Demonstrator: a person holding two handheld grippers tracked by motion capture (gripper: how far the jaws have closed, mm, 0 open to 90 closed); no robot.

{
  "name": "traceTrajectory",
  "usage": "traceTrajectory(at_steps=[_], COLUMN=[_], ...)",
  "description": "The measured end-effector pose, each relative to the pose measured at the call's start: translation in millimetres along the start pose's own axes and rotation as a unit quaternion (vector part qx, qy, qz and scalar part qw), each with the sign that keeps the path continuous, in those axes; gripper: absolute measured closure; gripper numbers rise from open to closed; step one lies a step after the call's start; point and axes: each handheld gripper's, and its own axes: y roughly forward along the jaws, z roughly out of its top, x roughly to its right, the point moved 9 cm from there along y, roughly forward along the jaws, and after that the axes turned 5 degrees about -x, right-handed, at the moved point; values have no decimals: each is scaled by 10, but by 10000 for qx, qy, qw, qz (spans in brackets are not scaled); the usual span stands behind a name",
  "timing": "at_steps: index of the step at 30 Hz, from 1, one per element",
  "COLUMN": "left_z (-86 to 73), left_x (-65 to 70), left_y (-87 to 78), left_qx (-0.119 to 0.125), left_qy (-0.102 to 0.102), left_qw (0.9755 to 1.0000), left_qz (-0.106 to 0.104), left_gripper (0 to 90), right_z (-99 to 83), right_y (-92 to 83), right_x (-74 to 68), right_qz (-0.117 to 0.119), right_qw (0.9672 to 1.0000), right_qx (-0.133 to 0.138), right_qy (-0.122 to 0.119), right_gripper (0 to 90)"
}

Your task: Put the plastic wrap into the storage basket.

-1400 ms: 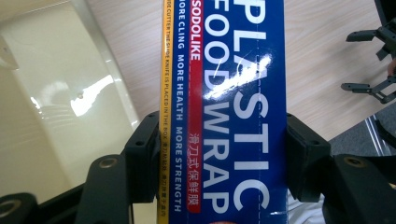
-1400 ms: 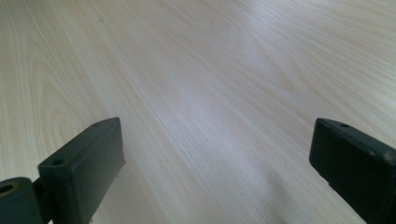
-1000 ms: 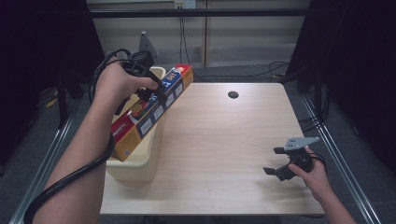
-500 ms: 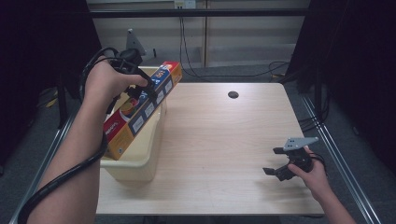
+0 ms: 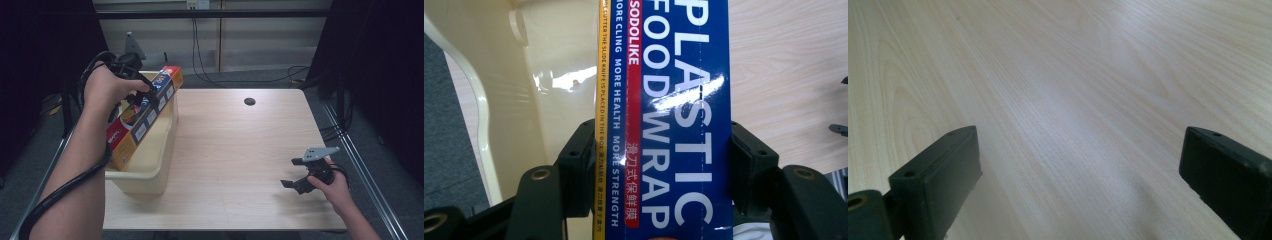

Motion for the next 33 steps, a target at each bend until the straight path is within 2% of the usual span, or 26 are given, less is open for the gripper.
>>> traceTrajectory(at_steps=[12, 16, 20, 30, 33], left_z=[-2, -11, -38, -66, -85], left_x=[-143, -183, -218, -269, -272], left_y=[2, 12, 36, 116, 166], left_qx=[92, 126, 91, 52, -2], left_qy=[-240, -419, -550, -711, -803], left_qw=[9996, 9988, 9983, 9970, 9964], left_qz=[132, 203, 196, 316, 275], left_gripper=[404, 403, 403, 403, 403], right_z=[-1, 0, -5, 10, 9], right_y=[5, 3, 6, 3, 4], right_x=[-9, -8, -7, -13, -13], right_qz=[20, 19, 6, 17, 13], right_qw=[10000, 10000, 10000, 10000, 10000], right_qx=[-28, -35, -56, -1, -4], right_qy=[26, 37, 26, 36, 40], right_gripper=[33, 33, 33, 33, 33])
